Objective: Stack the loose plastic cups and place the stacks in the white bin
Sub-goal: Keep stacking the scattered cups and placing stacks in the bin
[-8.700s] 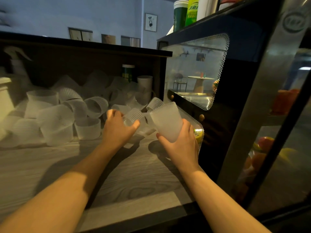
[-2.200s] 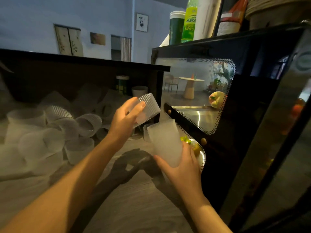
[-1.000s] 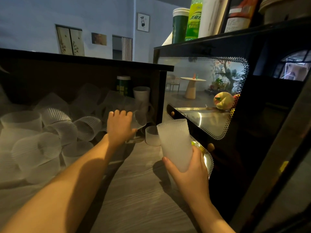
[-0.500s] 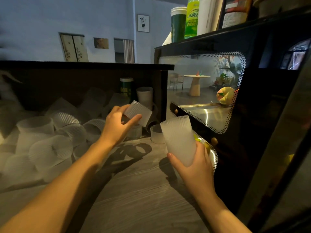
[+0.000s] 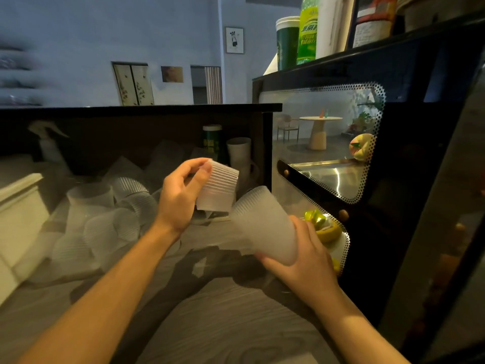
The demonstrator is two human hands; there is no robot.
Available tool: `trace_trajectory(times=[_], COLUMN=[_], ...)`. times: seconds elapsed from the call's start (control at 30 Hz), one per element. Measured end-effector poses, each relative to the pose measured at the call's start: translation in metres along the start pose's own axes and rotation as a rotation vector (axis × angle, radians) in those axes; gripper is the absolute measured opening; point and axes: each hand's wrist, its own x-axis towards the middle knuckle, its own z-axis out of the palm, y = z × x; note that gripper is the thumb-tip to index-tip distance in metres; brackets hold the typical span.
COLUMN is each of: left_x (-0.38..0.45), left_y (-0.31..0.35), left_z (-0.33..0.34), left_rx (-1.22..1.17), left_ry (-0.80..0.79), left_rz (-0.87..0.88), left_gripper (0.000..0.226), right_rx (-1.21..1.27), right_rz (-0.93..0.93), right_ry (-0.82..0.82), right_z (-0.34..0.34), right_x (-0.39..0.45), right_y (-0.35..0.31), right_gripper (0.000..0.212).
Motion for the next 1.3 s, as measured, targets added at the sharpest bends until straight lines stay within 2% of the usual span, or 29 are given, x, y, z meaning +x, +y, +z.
trace_trajectory(times=[0.13,0.33,0.47,0.57,0.6,0.77,0.9,0.97,1.07,1.2,1.3], left_x=[-0.008,-0.009,-0.008,-0.002,-0.004,-0.014,0.001,0.002,0.013,0.026,0.039], left_y=[0.01,0.017,0.005,-0.03,-0.029,-0.022,-0.058,-0.068,-0.086,-0.104,-0.116], left_z=[0.003,0.008,0.024,0.033,0.036,0.035,0.034,0.041,0.058,0.083,0.097], left_rx=[0.126,0.378,0.415,0.376,0.35,0.186,0.371,0.431,0.507,0.562,0.565], left_ry=[-0.13,-0.245,-0.374,-0.535,-0.511,-0.249,-0.239,-0.275,-0.309,-0.28,-0.222], left_rz=[0.075,0.207,0.081,-0.119,-0.145,-0.183,-0.277,-0.267,-0.313,-0.376,-0.388], left_gripper=[0.035,0.041,0.05,0.088,0.089,0.065,0.034,0.038,0.058,0.08,0.083], right_rx=[-0.044,-0.029,-0.014,0.005,0.017,0.203,0.205,0.195,0.148,0.144,0.122], right_rz=[-0.06,-0.071,-0.072,-0.043,-0.022,0.189,0.266,0.306,0.321,0.338,0.345], right_ry=[-0.006,0.0,-0.009,0.015,0.031,0.168,0.213,0.225,0.246,0.26,0.255], right_z=[0.002,0.001,0.002,0.0,-0.002,-0.007,-0.005,-0.004,-0.002,0.001,0.003], right_x=[-0.002,-0.002,-0.002,-0.002,-0.002,0.001,0.003,0.005,0.005,0.008,0.009], right_y=[-0.001,0.001,0.001,0.005,0.007,0.014,0.016,0.016,0.015,0.015,0.017], right_gripper=[0.082,0.081,0.084,0.082,0.081,0.076,0.081,0.082,0.081,0.089,0.088])
